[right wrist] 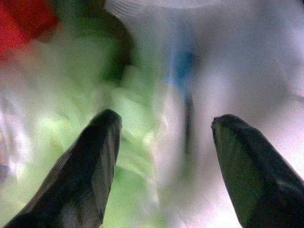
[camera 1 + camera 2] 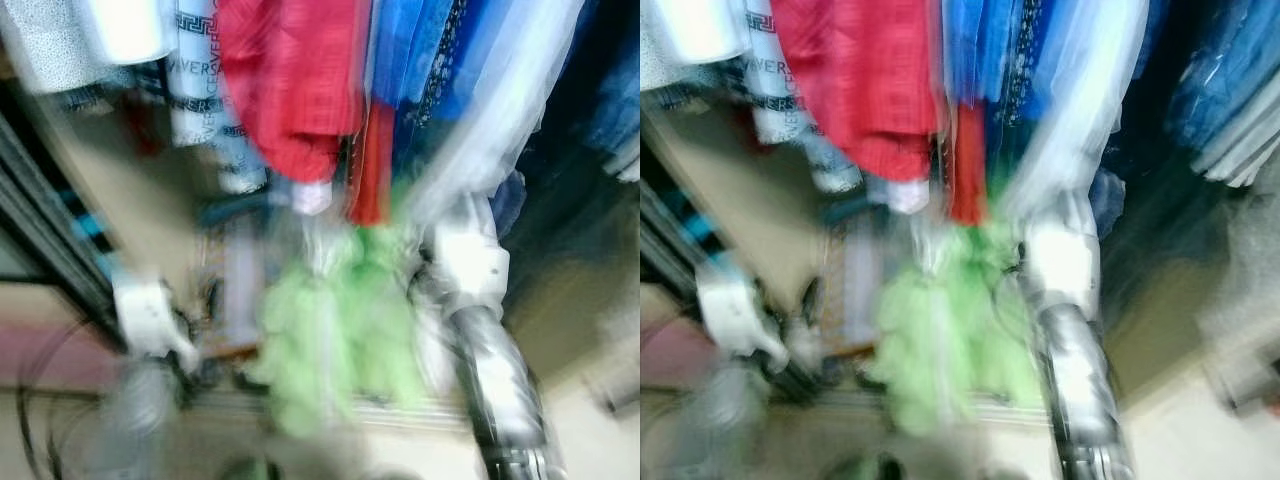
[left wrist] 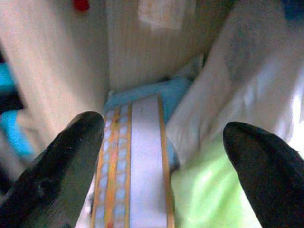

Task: Clean up the room

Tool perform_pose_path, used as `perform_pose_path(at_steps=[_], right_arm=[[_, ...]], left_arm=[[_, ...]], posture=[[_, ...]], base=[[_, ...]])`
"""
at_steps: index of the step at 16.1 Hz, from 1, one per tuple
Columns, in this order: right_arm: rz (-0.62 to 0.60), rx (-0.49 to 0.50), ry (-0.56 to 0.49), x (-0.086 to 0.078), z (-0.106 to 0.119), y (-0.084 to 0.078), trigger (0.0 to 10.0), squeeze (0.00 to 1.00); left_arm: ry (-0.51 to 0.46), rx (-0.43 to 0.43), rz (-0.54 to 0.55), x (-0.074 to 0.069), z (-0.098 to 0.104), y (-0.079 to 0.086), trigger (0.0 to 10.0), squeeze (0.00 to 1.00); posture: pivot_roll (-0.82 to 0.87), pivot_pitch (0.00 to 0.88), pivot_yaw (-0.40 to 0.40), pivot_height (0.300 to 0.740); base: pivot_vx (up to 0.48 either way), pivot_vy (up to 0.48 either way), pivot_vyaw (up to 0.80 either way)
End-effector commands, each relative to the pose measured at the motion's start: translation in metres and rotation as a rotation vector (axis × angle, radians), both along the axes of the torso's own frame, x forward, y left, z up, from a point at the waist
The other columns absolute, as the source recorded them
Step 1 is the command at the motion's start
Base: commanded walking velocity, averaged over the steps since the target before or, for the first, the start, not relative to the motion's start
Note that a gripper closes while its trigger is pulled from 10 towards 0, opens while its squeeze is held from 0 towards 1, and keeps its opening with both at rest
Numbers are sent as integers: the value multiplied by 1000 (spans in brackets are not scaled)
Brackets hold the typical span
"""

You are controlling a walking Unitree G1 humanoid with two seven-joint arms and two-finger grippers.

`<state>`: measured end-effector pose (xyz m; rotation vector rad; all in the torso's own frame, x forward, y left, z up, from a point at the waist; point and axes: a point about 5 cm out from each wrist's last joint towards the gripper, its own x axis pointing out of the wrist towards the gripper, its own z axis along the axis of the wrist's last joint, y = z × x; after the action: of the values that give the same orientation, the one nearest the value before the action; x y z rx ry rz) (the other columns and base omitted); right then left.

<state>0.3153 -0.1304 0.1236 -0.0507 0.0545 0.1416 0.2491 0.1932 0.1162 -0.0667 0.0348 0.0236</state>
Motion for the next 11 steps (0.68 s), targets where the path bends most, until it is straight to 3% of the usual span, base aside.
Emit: perform_pose_path(at_steps=[1,4,7,8,9,10,11], right_arm=[[49,-1,-21,-20,-23,4,10000,0],[163,52,21,-31,-30,12,10000,0],[218,7,11,-27,-28,12,10000,0],[181,-67,-40,-25,-27,6,10000,0],[152,-77,-66,-23,-25,2,10000,0],[127,-13,-55,-23,-24,-4,10000,0],[72,-16,-70,-21,-18,-10,10000,0]], left_arm=[[58,30,26,-23,-19,5,10000,0],[61,63,1,-25,-19,5,10000,0],[74,103,-63,-26,-12,2,10000,0],[73,122,-76,-32,-15,-3,10000,0],[64,135,-73,-35,-14,-5,10000,0],[53,136,-41,-39,-12,-3,10000,0],[37,150,-10,-40,-6,1,10000,0]], posture=[[154,0,-32,740],[172,0,-72,740],[176,0,-117,740],[178,0,-105,740],[178,0,-91,740],[181,0,-75,740],[173,0,-28,740]], base=[[0,0,0],[0,0,0],[0,0,0],[0,0,0],[0,0,0],[0,0,0],[0,0,0]])
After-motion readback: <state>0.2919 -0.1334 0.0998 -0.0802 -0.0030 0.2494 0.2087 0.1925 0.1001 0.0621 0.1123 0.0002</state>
